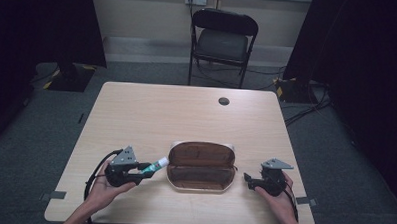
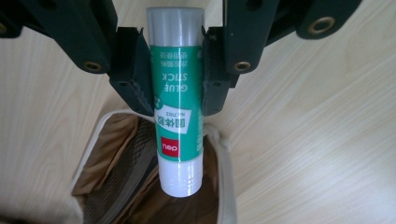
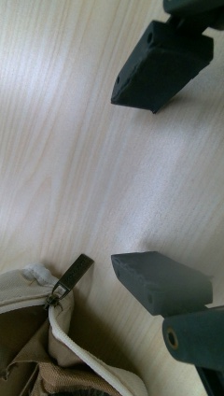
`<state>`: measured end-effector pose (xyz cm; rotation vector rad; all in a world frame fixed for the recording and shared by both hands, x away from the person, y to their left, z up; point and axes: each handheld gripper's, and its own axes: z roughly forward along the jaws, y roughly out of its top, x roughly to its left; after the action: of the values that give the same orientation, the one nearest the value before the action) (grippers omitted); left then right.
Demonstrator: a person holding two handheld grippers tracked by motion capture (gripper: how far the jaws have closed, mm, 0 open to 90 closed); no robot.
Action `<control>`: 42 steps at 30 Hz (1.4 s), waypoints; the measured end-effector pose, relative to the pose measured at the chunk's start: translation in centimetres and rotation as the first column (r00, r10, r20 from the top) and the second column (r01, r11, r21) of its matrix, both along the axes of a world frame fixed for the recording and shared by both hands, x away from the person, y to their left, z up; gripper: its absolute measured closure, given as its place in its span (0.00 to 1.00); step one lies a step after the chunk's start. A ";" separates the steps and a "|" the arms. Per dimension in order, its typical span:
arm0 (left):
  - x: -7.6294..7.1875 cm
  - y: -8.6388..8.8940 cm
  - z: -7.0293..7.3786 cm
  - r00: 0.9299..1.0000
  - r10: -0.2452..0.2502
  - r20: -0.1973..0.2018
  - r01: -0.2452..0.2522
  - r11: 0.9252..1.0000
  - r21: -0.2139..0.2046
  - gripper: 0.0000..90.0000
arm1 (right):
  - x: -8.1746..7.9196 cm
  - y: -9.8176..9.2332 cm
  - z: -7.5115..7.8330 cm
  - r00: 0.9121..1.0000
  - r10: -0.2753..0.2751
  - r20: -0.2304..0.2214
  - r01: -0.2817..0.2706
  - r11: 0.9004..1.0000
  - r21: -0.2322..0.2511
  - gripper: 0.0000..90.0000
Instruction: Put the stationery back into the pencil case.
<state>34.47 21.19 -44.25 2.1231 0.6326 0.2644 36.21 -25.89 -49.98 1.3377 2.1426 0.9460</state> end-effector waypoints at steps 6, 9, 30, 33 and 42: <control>0.0 -1.9 1.1 0.999 -0.024 0.028 0.023 0.999 0.025 0.73 | 0.0 0.0 0.0 1.000 0.000 0.000 0.000 1.000 -0.001 0.20; 0.4 -3.2 1.5 0.999 -0.036 0.036 0.034 0.998 0.043 0.73 | 0.0 0.0 0.0 1.000 0.002 -0.001 -0.002 1.000 0.002 0.20; 3.5 -8.5 1.4 0.995 -0.101 0.023 0.099 0.992 0.075 0.73 | 0.1 0.0 0.0 1.000 0.004 -0.002 -0.004 1.000 0.002 0.20; 3.7 -9.1 1.4 0.994 -0.105 0.031 0.102 0.991 0.090 0.73 | 0.1 0.0 0.0 1.000 0.003 -0.003 -0.003 1.000 0.003 0.20; 4.8 -10.2 0.6 0.996 -0.087 0.011 0.086 0.993 0.086 0.73 | 0.1 0.0 0.0 1.000 0.005 -0.004 -0.005 1.000 0.003 0.20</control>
<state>39.25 10.97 -43.64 2.2219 0.5270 0.2632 36.32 -25.86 -49.96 1.3374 2.1486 0.9496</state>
